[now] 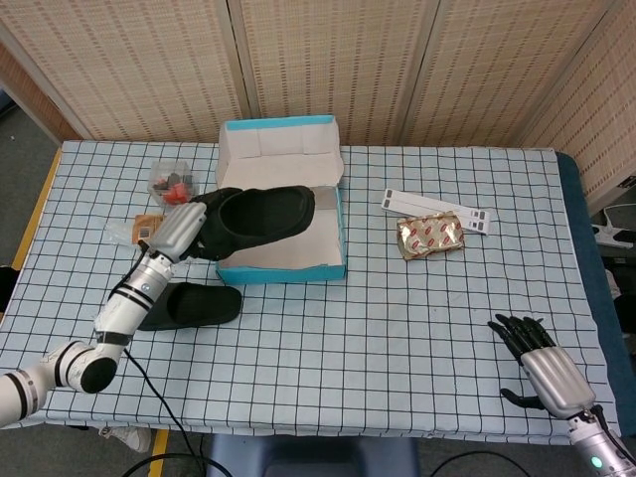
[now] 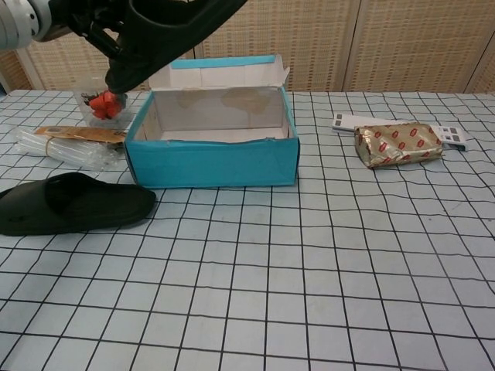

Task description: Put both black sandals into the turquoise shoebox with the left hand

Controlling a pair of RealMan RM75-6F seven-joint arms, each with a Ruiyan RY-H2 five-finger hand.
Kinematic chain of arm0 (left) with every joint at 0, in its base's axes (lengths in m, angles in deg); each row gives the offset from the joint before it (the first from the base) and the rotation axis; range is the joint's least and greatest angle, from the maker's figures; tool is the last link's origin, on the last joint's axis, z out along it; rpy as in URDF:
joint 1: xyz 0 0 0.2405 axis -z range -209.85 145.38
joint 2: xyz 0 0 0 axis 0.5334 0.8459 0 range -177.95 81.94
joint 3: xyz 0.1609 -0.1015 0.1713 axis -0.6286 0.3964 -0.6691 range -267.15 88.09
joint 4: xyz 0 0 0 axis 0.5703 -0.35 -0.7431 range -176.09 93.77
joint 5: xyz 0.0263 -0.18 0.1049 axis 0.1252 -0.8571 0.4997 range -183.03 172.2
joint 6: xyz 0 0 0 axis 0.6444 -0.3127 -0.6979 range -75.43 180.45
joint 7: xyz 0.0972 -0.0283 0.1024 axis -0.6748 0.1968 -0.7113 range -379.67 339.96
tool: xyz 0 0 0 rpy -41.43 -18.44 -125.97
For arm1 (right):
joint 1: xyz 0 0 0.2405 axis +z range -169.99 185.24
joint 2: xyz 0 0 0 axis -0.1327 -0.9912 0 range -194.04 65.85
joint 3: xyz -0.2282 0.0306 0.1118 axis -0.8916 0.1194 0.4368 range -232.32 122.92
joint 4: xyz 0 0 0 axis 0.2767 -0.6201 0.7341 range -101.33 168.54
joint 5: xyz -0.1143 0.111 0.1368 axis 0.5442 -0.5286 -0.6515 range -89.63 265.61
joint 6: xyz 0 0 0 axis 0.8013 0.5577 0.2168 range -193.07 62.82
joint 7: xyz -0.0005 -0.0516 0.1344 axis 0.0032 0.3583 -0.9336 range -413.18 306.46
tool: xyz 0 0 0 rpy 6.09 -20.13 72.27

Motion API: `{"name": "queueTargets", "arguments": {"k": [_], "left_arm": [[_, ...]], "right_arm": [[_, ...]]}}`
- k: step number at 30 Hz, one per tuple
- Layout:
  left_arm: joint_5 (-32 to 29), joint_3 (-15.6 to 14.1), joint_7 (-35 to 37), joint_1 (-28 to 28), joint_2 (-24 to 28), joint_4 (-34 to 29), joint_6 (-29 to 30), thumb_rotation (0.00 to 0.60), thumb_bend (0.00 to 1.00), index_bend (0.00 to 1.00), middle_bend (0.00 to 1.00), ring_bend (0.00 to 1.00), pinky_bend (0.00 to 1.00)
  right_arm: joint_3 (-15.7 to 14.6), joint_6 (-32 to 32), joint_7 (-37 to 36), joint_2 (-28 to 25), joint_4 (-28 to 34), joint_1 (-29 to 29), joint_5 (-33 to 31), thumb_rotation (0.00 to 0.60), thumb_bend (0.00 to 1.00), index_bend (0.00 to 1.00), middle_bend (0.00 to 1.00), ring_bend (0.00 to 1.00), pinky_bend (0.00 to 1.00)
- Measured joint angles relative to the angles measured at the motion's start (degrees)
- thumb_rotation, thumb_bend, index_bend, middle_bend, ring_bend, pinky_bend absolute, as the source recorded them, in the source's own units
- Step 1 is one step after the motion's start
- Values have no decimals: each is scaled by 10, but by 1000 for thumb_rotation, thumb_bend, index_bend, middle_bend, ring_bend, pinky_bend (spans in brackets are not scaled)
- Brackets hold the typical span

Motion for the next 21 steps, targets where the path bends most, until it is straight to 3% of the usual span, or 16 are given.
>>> {"name": "queueTargets", "arguments": {"k": [9, 21], "left_arm": [[-1, 22, 79, 48, -77, 110, -43, 600, 450, 456, 555, 524, 586], [53, 11, 159, 102, -186, 293, -74, 600, 450, 451, 552, 514, 571]], "right_arm": [[6, 14, 13, 6, 1, 3, -21, 600, 81, 0, 0, 0, 0], [6, 26, 13, 7, -2, 7, -31, 600, 81, 0, 0, 0, 0]]}}
